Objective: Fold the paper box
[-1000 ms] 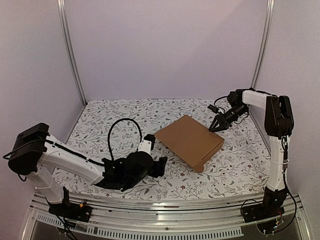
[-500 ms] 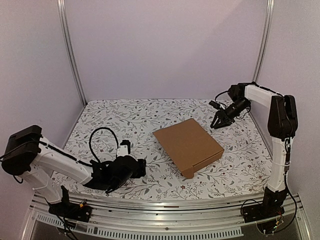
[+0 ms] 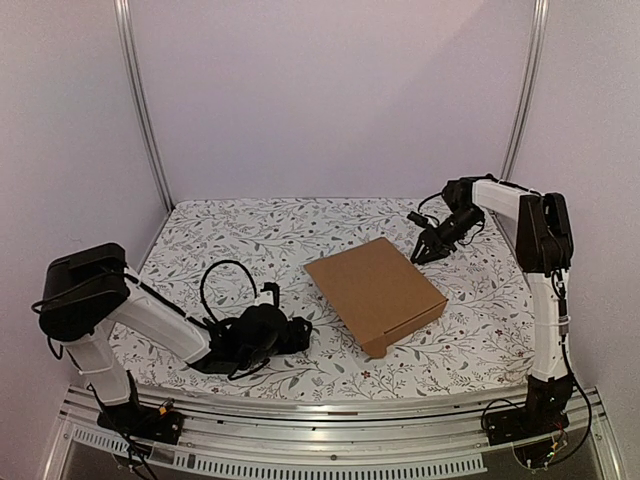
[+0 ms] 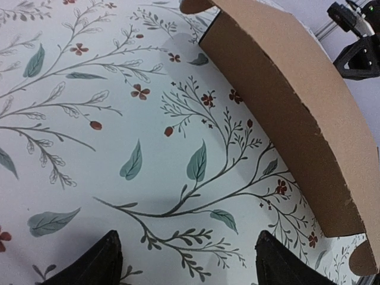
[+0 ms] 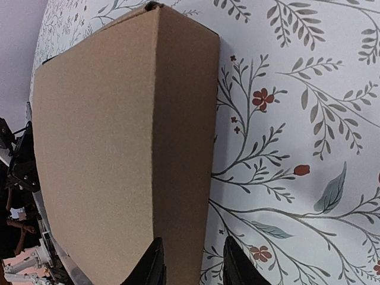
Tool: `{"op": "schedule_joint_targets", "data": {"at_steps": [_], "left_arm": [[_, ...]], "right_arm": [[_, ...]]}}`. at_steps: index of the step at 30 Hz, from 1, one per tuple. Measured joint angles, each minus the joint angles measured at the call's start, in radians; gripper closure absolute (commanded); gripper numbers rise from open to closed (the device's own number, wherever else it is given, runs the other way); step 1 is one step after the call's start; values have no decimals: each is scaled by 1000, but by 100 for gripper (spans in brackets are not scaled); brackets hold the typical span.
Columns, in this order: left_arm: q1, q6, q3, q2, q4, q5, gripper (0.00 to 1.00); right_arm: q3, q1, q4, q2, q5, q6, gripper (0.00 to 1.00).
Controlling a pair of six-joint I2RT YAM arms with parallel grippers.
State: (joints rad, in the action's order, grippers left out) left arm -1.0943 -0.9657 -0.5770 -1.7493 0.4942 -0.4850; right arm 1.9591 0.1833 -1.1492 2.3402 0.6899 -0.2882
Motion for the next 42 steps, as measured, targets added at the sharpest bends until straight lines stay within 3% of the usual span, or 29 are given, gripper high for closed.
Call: {"op": "schedule_joint_targets", "data": {"at_steps": [5,11,24,42], "left_arm": [[6,0,-24,-26,18,29,23],[11,1,-43,-43,26,50,23],[12,4,-45,-52,45,62,24],[13,11,-51,-55,46,76,24]], "right_arm": [[2,2,-8,3,-1,-5,73],[8,2,-10,27,9,-1,69],[-44,2,33,-12,199,32,65],[-63,11,34,-8,166,33,70]]}}
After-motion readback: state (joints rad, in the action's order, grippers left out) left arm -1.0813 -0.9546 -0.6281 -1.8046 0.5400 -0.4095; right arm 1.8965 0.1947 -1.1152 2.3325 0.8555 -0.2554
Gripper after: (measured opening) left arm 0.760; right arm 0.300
